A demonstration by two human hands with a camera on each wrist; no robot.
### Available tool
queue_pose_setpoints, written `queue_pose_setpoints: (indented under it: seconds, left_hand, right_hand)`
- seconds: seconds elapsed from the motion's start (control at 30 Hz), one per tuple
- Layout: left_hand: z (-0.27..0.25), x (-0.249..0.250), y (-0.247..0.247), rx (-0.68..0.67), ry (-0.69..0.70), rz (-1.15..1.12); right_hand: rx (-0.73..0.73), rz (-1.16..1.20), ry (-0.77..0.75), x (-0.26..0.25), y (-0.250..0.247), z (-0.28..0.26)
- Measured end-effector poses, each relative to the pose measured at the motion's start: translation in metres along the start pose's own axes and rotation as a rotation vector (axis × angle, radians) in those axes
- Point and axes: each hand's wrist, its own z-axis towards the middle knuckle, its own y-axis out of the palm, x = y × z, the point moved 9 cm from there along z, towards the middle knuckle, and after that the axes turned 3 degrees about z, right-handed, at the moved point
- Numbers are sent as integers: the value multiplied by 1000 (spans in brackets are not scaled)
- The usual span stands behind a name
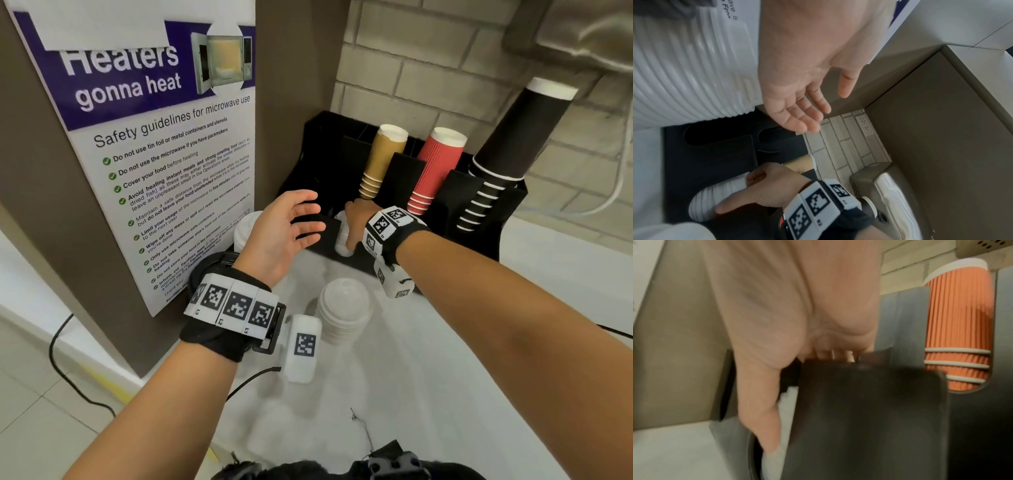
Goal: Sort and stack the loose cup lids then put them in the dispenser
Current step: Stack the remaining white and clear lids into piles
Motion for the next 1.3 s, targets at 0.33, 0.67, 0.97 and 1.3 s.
queue_pose_setpoints:
  seconds: [0.33, 0.67, 0.97, 1.3]
  left_hand:
    - [5, 3, 0, 4, 3, -15]
    - [5, 1, -2, 54, 11, 10]
    - [-8, -9, -6, 66, -15, 9]
    - [-12, -10, -6, 114, 45, 170]
  right_hand:
    - [-79, 201, -163, 2, 11, 0]
    - [-176, 206, -567, -34, 14, -118]
    - [-98, 44, -535, -55, 61, -125]
    - [35, 299, -569, -28, 6, -131]
